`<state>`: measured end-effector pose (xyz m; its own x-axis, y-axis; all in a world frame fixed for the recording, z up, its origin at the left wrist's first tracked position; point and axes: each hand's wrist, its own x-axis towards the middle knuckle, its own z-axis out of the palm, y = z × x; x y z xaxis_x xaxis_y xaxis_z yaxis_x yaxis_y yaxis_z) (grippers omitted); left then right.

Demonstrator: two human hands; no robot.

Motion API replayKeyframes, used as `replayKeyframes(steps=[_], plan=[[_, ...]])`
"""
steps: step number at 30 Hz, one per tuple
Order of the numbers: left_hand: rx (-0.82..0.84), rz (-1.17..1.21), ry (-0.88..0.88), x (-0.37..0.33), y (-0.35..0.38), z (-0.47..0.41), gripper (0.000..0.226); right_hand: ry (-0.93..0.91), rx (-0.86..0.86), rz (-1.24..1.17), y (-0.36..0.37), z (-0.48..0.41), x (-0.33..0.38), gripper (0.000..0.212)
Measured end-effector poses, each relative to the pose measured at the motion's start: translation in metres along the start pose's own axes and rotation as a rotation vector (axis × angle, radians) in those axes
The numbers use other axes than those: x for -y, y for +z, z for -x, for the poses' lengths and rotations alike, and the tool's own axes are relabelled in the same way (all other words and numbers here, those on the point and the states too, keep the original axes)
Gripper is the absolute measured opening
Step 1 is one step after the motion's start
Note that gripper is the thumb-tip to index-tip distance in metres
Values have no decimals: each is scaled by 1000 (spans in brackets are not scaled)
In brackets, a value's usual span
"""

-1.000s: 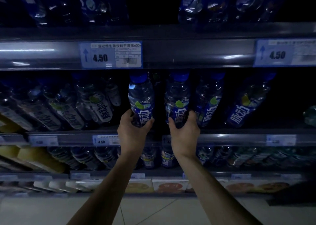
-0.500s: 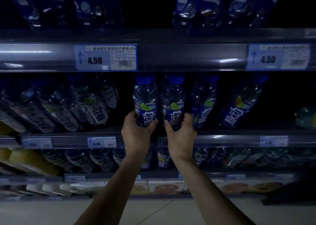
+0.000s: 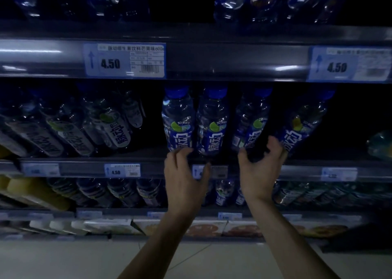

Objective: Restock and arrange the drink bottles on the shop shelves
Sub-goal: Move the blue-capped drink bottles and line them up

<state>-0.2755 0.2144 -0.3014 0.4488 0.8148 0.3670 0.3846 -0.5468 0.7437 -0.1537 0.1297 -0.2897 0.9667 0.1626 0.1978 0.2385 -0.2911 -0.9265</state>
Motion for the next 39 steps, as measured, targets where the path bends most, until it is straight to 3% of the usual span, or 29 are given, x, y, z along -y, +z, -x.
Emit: replayKeyframes(steps=[3,6,10,21,27,34,39], plan=[[102,-78,163,-7,12,10,51,44,86,-5,3,-12,2,77],[187,-175,247,-9,22,16,52,-33,117,-37,7,-18,2,51],[273,-300,246,-7,27,20,55,-60,99,-39,9,-19,2,41],[291,-348,217,-11,29,21,57,-45,54,-54,10,-13,5,37],[289,-290,181,-18,29,24,51,-84,123,-26,5,-5,2,52],[299,-163,215,-48,47,36,59,-146,-60,12,-28,-2,-10,49],[334,-151,244,-72,72,34,58,-119,-201,-9,-58,-32,-22,65]])
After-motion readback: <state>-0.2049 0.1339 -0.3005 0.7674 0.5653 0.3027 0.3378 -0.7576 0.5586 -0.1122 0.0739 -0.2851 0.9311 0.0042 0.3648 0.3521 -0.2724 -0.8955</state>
